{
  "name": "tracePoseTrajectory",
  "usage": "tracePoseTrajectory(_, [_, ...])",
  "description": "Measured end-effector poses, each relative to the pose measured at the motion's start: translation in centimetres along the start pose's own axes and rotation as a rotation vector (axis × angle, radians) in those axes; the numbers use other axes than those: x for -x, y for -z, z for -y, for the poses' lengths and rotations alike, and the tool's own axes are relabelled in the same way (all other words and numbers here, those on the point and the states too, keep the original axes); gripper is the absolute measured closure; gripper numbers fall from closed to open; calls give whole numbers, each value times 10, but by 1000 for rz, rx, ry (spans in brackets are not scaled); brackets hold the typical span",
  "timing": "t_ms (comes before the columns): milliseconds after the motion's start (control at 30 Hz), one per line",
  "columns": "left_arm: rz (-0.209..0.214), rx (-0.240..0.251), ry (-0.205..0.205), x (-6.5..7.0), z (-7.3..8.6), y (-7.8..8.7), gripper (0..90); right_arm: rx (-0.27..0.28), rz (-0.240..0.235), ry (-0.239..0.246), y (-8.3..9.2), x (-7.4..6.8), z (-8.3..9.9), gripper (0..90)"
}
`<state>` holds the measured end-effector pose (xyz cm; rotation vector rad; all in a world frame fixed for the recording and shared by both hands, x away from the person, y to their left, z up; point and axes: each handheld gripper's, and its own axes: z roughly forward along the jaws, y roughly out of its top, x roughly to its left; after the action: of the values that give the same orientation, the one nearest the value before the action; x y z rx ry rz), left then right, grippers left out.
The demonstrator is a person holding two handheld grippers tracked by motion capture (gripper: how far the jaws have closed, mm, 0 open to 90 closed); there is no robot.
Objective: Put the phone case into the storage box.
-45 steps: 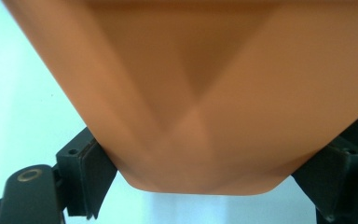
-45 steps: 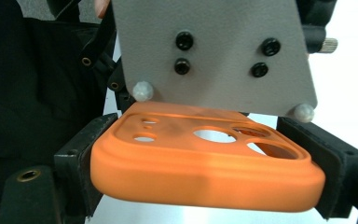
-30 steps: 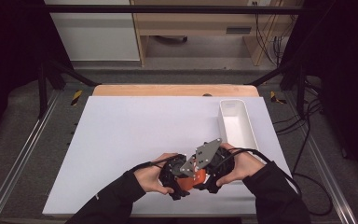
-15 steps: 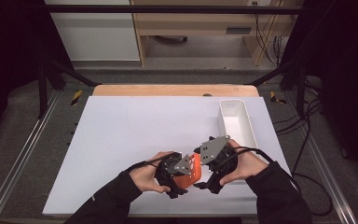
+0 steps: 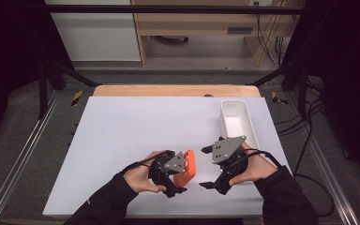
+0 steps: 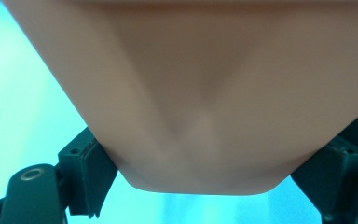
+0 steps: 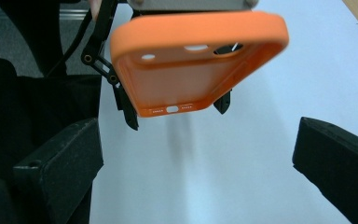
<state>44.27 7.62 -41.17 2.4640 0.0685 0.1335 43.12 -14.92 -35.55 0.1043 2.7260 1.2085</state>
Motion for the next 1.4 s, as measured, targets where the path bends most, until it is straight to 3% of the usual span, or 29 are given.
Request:
tracePoseTrajectory(267, [1,87,23,-1,10,6,157,44,0,-19,2,0,4,20])
tracePoseTrajectory(567, [28,147,43,-2,22,3,157,64,-2,-31,-4,1,6,21])
tracePoseTrajectory(933, [58,219,59,-2,21,4,157,95,-10,-43,-7,1,7,28])
tracePoseTrajectory(1400, [76,231,38,-2,7,-2,157,128,-35,-54,-10,0,5,32])
